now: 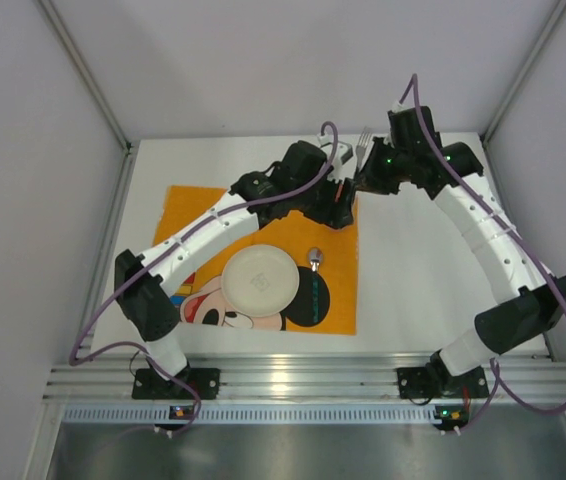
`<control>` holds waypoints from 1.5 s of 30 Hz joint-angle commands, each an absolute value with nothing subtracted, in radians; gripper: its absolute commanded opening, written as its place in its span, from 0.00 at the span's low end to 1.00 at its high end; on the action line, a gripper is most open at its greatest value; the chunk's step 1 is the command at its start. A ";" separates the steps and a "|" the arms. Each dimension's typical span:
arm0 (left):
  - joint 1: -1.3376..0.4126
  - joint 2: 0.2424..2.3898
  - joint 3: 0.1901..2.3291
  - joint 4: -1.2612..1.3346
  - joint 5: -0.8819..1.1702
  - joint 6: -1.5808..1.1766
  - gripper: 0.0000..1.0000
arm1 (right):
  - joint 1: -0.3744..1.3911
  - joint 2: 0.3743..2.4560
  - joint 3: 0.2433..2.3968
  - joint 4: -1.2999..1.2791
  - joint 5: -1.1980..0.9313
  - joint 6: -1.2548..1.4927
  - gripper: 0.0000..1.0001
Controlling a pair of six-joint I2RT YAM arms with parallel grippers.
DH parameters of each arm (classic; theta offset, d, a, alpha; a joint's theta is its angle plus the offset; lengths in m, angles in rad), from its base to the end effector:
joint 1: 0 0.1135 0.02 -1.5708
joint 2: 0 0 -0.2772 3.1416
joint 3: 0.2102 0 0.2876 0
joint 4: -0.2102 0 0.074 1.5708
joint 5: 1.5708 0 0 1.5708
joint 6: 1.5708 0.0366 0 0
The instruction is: Set the dinner table for one person
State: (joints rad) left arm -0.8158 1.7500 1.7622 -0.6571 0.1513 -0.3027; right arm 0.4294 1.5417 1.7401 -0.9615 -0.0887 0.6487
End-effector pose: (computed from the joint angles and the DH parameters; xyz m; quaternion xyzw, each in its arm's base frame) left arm 0.2961 -0.3228 0.3835 0.2590 0.8544 -0.2936 0.3416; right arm 0.3220 0.1510 0.4285 0.0832 0.9150 0.2365 0.3160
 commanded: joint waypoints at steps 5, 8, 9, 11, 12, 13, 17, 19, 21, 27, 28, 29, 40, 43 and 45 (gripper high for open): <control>-0.838 1.721 1.775 -0.623 0.140 -0.336 0.54 | 0.469 1.457 1.758 -0.936 -0.155 0.747 0.00; -0.841 1.718 1.784 -0.620 0.129 -0.341 0.47 | 0.495 1.454 1.746 -0.937 -0.169 0.764 0.00; -0.841 1.718 1.787 -0.620 0.124 -0.339 0.43 | 0.503 1.456 1.741 -0.936 -0.169 0.768 0.00; -0.839 1.720 1.801 -0.626 0.120 -0.336 0.39 | 0.535 1.456 1.727 -0.934 -0.167 0.782 0.00; -0.841 1.720 1.805 -0.627 0.118 -0.334 0.37 | 0.546 1.454 1.723 -0.931 -0.167 0.787 0.00; -0.839 1.723 1.812 -0.635 0.118 -0.334 0.30 | 0.558 1.456 1.711 -0.927 -0.164 0.793 0.00; -0.839 1.712 1.806 -0.655 0.121 -0.325 0.05 | 0.617 1.457 1.684 -0.902 -0.158 0.814 0.00; -0.839 1.700 1.780 -0.658 0.114 -0.322 0.00 | 0.630 1.459 1.675 -0.896 -0.158 0.818 0.00; -0.838 1.660 1.746 -0.646 0.097 -0.313 0.00 | 0.635 1.460 1.675 -0.890 -0.152 0.816 0.00; -0.766 1.517 1.580 -0.638 0.089 -0.304 0.00 | 0.634 1.466 1.716 -0.907 -0.114 0.778 0.61; -0.712 1.497 1.528 -0.635 0.110 -0.308 0.00 | 0.630 1.466 1.735 -0.920 -0.106 0.772 0.64; -0.681 1.464 1.502 -0.631 0.170 -0.316 0.00 | 0.629 1.470 1.744 -0.933 -0.094 0.759 0.65; -0.226 1.405 1.194 -0.653 0.480 -0.268 0.00 | 0.540 1.404 1.871 -1.031 -0.072 0.686 0.66; -0.143 1.410 1.160 -0.678 0.483 -0.270 0.00 | 0.519 1.384 1.841 -1.043 -0.080 0.677 0.66; -0.088 1.402 1.123 -0.681 0.486 -0.281 0.00 | 0.512 1.368 1.809 -1.043 -0.094 0.677 0.65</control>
State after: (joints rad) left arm -0.1497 1.4380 1.1545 -0.6910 0.4335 -0.2935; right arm 0.5285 1.4082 1.8259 -1.0191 -0.0795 0.7029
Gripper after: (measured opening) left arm 0.167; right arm 0.656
